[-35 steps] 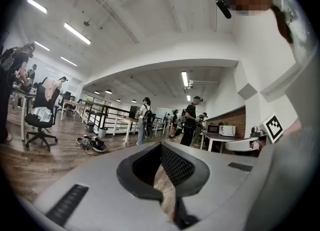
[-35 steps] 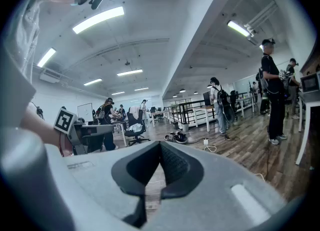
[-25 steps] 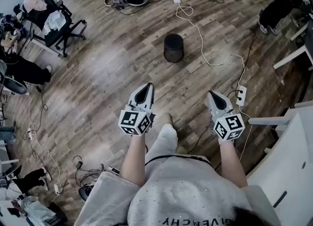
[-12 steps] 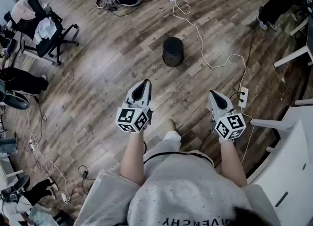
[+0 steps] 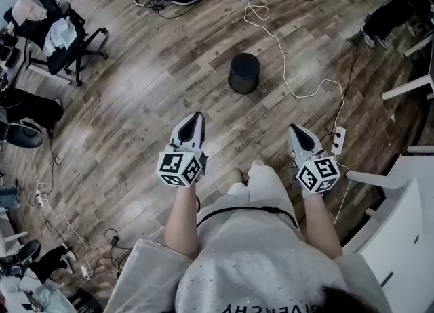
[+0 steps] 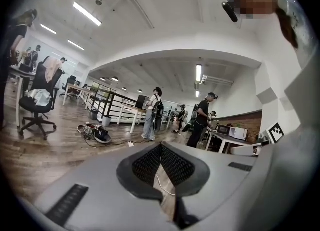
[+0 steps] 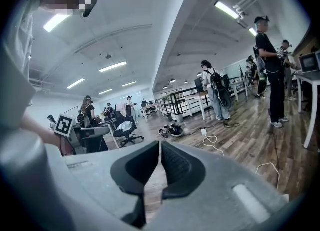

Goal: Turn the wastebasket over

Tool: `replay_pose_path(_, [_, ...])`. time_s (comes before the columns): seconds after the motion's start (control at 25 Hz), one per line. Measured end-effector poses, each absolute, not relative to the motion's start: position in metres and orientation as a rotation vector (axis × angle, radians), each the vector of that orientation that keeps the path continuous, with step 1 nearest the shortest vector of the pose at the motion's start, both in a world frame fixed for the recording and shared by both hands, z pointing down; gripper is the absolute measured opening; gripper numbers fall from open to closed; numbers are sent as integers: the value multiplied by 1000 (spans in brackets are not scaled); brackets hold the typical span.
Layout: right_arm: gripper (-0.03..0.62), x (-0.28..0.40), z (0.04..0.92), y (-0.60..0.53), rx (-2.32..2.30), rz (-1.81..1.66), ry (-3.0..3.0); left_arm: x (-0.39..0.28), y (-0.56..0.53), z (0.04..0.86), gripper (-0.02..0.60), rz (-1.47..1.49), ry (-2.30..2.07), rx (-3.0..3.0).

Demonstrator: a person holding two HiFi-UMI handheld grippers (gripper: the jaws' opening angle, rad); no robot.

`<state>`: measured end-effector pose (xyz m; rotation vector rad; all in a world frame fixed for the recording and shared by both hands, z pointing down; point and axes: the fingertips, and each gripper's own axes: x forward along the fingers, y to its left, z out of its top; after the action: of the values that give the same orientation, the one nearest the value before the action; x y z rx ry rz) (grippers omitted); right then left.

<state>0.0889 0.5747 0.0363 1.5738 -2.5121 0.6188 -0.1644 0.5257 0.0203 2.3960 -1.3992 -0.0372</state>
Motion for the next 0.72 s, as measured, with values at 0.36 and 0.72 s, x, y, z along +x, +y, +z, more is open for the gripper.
replay_pose_path(0.36, [21, 82, 50, 523, 1537, 648, -2513, -189, 487, 32, -2, -69, -1471, 2319])
replay_pose_path(0.72, [46, 77, 69, 435, 1451, 702, -2524, -180, 406, 50, -2, -67, -1466, 2268])
